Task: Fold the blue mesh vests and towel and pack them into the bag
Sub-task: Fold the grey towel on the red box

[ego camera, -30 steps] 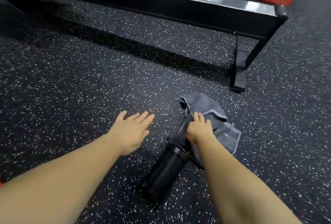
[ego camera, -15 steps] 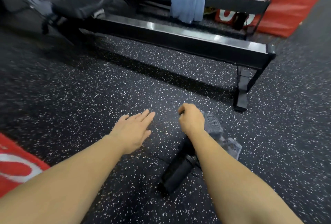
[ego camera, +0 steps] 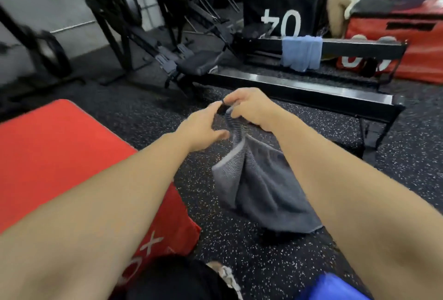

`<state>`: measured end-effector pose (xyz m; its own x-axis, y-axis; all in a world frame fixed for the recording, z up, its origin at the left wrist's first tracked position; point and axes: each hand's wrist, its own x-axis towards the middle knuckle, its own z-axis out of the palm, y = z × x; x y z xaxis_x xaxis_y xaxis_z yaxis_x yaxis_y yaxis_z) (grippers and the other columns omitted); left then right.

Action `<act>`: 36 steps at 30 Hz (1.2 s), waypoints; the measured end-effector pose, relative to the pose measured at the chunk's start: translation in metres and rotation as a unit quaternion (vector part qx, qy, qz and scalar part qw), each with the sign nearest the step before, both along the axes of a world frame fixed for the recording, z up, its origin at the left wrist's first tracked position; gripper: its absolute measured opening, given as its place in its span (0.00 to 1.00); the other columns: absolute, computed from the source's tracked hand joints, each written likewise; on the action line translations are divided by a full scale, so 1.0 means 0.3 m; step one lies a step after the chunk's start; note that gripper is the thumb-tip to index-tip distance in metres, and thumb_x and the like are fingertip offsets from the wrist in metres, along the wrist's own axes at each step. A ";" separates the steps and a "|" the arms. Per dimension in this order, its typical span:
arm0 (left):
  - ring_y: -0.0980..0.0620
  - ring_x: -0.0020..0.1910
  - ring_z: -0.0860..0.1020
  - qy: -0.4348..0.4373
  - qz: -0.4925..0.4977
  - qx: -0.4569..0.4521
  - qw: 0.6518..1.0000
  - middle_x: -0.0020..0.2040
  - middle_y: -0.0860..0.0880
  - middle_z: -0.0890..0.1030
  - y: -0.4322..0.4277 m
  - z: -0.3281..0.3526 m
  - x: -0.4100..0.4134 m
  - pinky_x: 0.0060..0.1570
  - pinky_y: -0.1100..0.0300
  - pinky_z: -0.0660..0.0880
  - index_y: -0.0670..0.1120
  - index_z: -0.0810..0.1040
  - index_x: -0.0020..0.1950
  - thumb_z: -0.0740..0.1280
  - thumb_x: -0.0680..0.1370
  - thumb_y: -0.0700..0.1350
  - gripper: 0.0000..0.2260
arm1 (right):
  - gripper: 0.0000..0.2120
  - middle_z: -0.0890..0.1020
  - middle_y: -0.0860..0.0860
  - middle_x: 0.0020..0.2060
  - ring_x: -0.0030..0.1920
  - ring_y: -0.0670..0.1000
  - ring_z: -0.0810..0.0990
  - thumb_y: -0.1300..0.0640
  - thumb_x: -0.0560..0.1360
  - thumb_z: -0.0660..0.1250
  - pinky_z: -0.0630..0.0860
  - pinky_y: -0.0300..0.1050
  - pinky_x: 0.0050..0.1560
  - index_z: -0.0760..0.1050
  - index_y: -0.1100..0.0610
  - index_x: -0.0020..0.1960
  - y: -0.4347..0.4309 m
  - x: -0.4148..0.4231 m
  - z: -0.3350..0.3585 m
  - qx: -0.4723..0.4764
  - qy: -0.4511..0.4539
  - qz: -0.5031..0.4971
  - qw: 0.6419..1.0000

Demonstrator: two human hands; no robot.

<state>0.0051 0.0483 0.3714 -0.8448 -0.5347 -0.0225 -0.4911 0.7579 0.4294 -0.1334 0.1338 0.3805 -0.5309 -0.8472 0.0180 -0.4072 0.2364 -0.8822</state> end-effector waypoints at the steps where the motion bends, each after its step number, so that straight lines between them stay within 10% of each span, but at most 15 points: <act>1: 0.47 0.67 0.73 0.047 0.017 0.049 0.998 0.70 0.44 0.72 0.001 0.032 0.022 0.66 0.50 0.71 0.50 0.59 0.78 0.75 0.73 0.49 0.38 | 0.20 0.81 0.56 0.49 0.47 0.53 0.79 0.74 0.70 0.67 0.78 0.46 0.49 0.79 0.62 0.59 -0.002 0.030 0.041 -0.001 0.008 0.012 1.000; 5: 0.50 0.54 0.79 0.190 0.047 0.187 0.963 0.56 0.42 0.81 0.029 0.131 0.092 0.51 0.57 0.78 0.42 0.69 0.70 0.75 0.71 0.34 0.30 | 0.21 0.83 0.57 0.49 0.52 0.58 0.81 0.72 0.68 0.69 0.79 0.53 0.52 0.80 0.58 0.59 -0.001 0.117 0.150 -0.003 0.035 0.049 0.998; 10: 0.55 0.38 0.75 0.247 0.069 0.230 0.939 0.41 0.41 0.79 0.056 0.190 0.138 0.38 0.70 0.73 0.41 0.70 0.69 0.72 0.73 0.32 0.25 | 0.20 0.79 0.53 0.48 0.48 0.49 0.76 0.72 0.68 0.70 0.71 0.38 0.42 0.80 0.63 0.60 -0.008 0.191 0.228 -0.035 0.043 0.046 0.997; 14: 0.64 0.22 0.67 0.252 0.103 0.173 0.947 0.29 0.52 0.71 0.059 0.209 0.165 0.27 0.68 0.63 0.40 0.79 0.46 0.68 0.77 0.34 0.03 | 0.17 0.79 0.52 0.45 0.48 0.50 0.78 0.65 0.70 0.74 0.74 0.42 0.53 0.79 0.60 0.57 -0.019 0.252 0.226 -0.092 0.016 -0.001 0.996; 19: 0.60 0.27 0.66 0.250 0.145 0.140 0.947 0.29 0.53 0.72 0.041 0.188 0.201 0.24 0.69 0.62 0.45 0.76 0.37 0.68 0.76 0.35 0.09 | 0.11 0.80 0.50 0.44 0.45 0.50 0.79 0.61 0.70 0.71 0.75 0.46 0.48 0.74 0.55 0.52 0.014 0.328 0.088 -0.124 -0.007 -0.057 0.991; 28: 0.52 0.31 0.67 0.283 0.213 0.205 0.913 0.32 0.48 0.72 -0.026 0.177 0.291 0.36 0.59 0.67 0.45 0.74 0.38 0.65 0.79 0.36 0.10 | 0.11 0.73 0.50 0.31 0.34 0.51 0.72 0.58 0.76 0.63 0.65 0.44 0.33 0.67 0.54 0.35 0.099 0.303 -0.214 0.164 0.091 -0.034 0.982; 32: 0.52 0.30 0.68 0.242 0.222 0.229 0.917 0.35 0.46 0.71 -0.052 0.181 0.321 0.29 0.62 0.71 0.43 0.72 0.42 0.60 0.78 0.33 0.08 | 0.08 0.78 0.48 0.37 0.34 0.47 0.72 0.63 0.77 0.62 0.68 0.43 0.38 0.77 0.55 0.42 0.057 0.312 -0.163 0.008 -0.027 -0.090 0.996; 36: 0.47 0.40 0.74 0.174 0.179 0.303 0.920 0.42 0.43 0.75 -0.027 0.150 0.326 0.46 0.49 0.80 0.37 0.76 0.47 0.61 0.63 0.38 0.14 | 0.14 0.81 0.45 0.35 0.37 0.46 0.77 0.68 0.73 0.65 0.73 0.41 0.41 0.79 0.54 0.34 -0.026 0.358 -0.029 -0.114 -0.059 -0.044 0.991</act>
<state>0.1028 0.0402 0.4164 -0.6298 -0.7579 -0.1701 -0.4157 0.1438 0.8981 -0.0261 0.1261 0.3718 -0.6124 -0.7785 0.1375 -0.2855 0.0556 -0.9568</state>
